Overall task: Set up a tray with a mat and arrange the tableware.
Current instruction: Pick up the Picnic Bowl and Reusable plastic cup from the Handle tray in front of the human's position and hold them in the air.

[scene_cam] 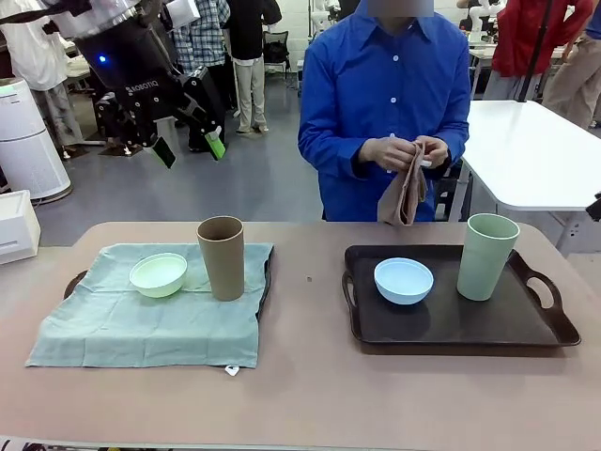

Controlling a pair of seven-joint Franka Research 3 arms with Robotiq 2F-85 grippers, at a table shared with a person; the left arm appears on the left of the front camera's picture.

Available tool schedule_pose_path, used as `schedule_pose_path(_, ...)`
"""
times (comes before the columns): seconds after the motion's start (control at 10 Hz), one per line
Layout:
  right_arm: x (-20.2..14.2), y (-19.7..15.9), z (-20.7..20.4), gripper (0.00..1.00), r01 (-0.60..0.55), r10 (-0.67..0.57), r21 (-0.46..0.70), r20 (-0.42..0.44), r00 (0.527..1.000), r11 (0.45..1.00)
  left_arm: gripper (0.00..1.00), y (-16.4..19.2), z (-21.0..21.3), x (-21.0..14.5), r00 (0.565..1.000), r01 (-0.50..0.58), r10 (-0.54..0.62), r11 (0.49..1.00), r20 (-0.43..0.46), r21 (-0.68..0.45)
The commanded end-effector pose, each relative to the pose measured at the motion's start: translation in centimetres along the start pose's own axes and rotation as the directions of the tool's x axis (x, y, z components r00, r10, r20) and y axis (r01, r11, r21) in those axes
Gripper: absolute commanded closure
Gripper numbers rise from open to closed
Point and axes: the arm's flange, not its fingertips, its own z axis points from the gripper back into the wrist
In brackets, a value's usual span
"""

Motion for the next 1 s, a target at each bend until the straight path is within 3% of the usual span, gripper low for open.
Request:
schedule_pose_path(0.0,0.0,0.2,0.2,0.00,-0.003,0.003,-0.007,0.004,1.000,1.000,0.21,-0.2,-0.2,0.0,1.000,-0.014,0.014,1.000,0.010,0.017)
schedule_pose_path(0.1,0.8,-1.6,2.0,0.00,-0.094,0.094,-0.051,0.002,0.996,0.994,0.21,0.0,0.0,0.0,1.000,0.000,0.000,1.000,0.000,0.000)
schedule_pose_path(0.2,1.1,-2.8,3.1,0.00,-0.198,0.195,-0.136,-0.038,0.980,0.971,0.21,-2.4,-1.7,1.2,1.000,-0.020,0.020,1.000,-0.006,-0.006)
schedule_pose_path(0.4,0.7,-3.7,4.5,0.00,-0.381,0.328,-0.316,-0.210,0.921,0.869,0.21,-7.4,-3.3,3.0,1.000,-0.015,0.015,0.999,0.013,0.028)
schedule_pose_path(0.5,0.1,-4.1,5.2,0.00,-0.444,0.349,-0.395,-0.291,0.891,0.804,0.21,-9.5,-4.0,3.5,1.000,-0.009,0.009,0.999,0.024,0.041)
schedule_pose_path(0.7,-0.8,-4.8,6.4,0.00,-0.492,0.332,-0.479,-0.383,0.862,0.727,0.21,-14.2,-5.6,5.1,0.997,-0.040,0.036,0.998,0.063,0.056)
schedule_pose_path(0.9,-1.2,-5.3,7.1,0.00,-0.515,0.345,-0.518,-0.393,0.852,0.683,0.21,-17.9,-8.4,6.7,0.991,-0.088,0.076,0.991,0.110,0.105)
